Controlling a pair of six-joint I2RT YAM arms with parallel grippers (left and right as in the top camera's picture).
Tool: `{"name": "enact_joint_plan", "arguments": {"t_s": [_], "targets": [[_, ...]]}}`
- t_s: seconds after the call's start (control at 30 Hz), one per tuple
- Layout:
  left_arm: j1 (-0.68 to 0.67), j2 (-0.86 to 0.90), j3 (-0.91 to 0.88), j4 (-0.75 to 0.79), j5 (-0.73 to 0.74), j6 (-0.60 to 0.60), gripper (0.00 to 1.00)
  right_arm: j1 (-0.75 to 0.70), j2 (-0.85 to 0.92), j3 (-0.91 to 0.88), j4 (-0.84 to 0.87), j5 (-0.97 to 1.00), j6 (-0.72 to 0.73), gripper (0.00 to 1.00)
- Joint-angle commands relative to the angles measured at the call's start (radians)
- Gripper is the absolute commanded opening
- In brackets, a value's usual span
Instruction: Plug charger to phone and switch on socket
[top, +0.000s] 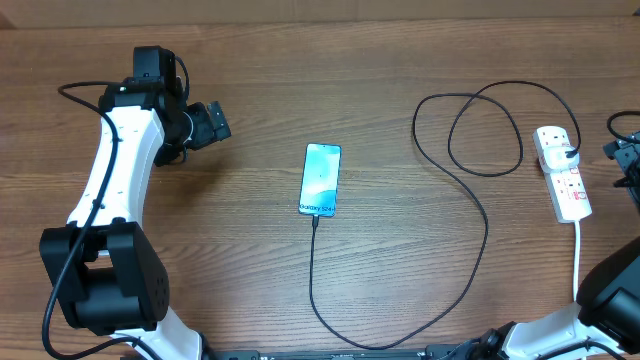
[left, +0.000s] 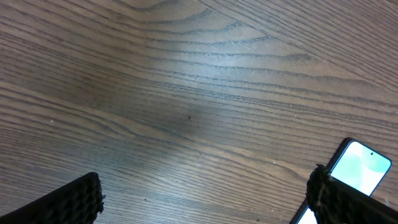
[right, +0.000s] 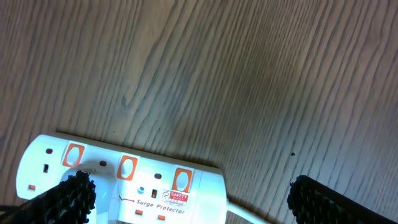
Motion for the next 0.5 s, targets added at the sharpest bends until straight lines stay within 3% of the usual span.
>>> {"name": "enact_joint_plan", "arguments": {"t_s": [0.0,0.47], "targets": [[-0.005,-0.001,0.008,0.001,-0.015,0.022,1.0,-0.001,-0.002,0.024,0.011,0.01,0.008,1.0],[-0.005,-0.001,0.008,0.001,-0.015,0.022,1.0,-0.002,0.026,0.023,0.048,0.024,-0.083,1.0]]}}
